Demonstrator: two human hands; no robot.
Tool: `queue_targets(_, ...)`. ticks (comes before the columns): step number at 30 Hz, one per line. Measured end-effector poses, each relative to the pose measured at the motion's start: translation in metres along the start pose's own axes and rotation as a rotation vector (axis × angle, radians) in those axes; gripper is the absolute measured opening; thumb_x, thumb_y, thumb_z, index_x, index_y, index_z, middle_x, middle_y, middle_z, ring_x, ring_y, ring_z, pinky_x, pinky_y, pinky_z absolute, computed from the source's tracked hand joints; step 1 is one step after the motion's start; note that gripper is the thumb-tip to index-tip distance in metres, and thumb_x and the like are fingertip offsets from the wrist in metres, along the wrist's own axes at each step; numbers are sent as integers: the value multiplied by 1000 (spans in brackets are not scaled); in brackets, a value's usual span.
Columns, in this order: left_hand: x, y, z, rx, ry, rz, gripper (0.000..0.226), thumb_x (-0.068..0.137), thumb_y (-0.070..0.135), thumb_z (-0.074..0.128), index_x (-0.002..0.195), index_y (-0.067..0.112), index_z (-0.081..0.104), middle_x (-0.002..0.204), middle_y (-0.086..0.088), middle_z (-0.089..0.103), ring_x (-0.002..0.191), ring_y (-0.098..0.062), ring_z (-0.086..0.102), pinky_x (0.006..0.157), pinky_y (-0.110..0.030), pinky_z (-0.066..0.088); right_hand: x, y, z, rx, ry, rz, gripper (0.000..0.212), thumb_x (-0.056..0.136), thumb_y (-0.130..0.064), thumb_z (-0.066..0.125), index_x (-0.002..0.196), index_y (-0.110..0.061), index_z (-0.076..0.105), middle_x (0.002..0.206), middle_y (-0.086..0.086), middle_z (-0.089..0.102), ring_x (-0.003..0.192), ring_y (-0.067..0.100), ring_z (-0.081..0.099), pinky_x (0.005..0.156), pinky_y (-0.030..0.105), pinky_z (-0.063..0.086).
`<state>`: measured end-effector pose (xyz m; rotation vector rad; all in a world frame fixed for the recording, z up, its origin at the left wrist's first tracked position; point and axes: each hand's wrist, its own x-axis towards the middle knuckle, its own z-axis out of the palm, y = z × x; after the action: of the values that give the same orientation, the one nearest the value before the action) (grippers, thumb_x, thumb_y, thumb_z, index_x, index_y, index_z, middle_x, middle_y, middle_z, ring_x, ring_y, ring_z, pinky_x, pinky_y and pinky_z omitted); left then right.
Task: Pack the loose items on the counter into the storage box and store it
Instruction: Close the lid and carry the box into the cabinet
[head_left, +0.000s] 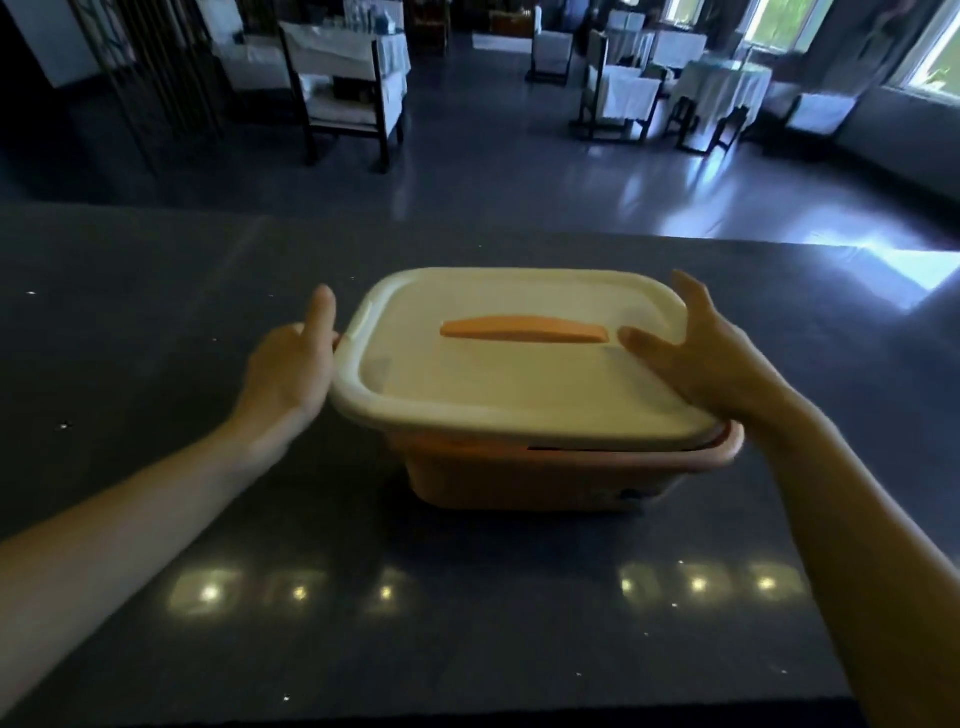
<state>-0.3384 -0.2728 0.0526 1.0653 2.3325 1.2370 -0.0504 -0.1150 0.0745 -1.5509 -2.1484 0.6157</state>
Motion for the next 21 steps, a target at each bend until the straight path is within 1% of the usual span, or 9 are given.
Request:
queue_targets(2, -14, 6, 15, 17, -29, 13, 67, 90, 63, 14, 89, 18, 63, 91, -2, 62, 82, -15, 56, 75, -34, 34, 2, 22, -6, -16, -32, 13, 84, 80, -56, 57, 144, -35, 8, 144, 15, 36, 119, 37, 45, 90, 48, 39)
queue_targets(4, -26, 11, 25, 75, -38, 58, 62, 91, 62, 15, 75, 19, 57, 76, 1, 58, 69, -11, 52, 62, -32, 34, 3, 37, -6, -27, -59, 1, 82, 81, -56, 56, 144, -35, 8, 144, 13, 34, 118, 36, 45, 87, 46, 40)
queue_targets(6, -36, 16, 32, 141, -3, 148, 64, 93, 56, 19, 59, 13, 51, 61, -4, 55, 58, -17, 52, 51, -31, 33, 4, 47, -2, -20, -79, -31, 82, 80, -57, 55, 144, -34, 9, 144, 10, 31, 117, 33, 44, 80, 41, 38)
queue_targets(8, -41, 20, 35, 186, 54, 204, 66, 95, 51, 23, 54, 7, 51, 56, -9, 55, 55, -21, 52, 48, -31, 31, 5, 51, 1, -6, -89, -43, 84, 79, -58, 55, 144, -33, 8, 145, 9, 27, 119, 33, 41, 79, 38, 36)
queue_targets(12, -40, 27, 35, 274, 42, 255, 66, 94, 51, 25, 49, 10, 50, 51, -10, 53, 52, -22, 52, 49, -30, 33, 9, 50, 5, -35, -106, -28, 85, 80, -61, 52, 145, -29, 7, 147, 10, 21, 126, 35, 35, 93, 47, 37)
queue_targets(14, -37, 28, 33, 340, 5, 241, 67, 91, 57, 21, 53, 10, 51, 59, -12, 54, 56, -25, 53, 55, -32, 38, 11, 50, 6, -75, -117, -11, 85, 79, -64, 49, 144, -26, 9, 147, 11, 21, 126, 36, 34, 96, 48, 36)
queue_targets(17, -31, 29, 29, 396, 10, 252, 72, 90, 60, 19, 54, 7, 51, 58, -13, 53, 57, -26, 52, 54, -33, 37, 13, 49, 6, -162, -138, 16, 87, 78, -69, 44, 143, -21, 15, 144, 15, 25, 122, 39, 39, 99, 51, 37)
queue_targets(18, -29, 30, 29, 427, 18, 253, 73, 89, 61, 18, 59, 6, 54, 64, -14, 56, 63, -27, 54, 57, -35, 41, 14, 48, 6, -190, -140, 22, 87, 77, -71, 43, 142, -19, 18, 141, 16, 28, 120, 39, 40, 98, 51, 37)
queue_targets(21, -16, 36, 34, 508, 12, 220, 68, 89, 61, 19, 101, 6, 58, 101, -16, 57, 98, -32, 54, 83, -46, 45, 19, 44, 5, -221, -133, 50, 84, 76, -73, 41, 138, -18, 28, 131, 17, 38, 115, 38, 42, 87, 47, 40)
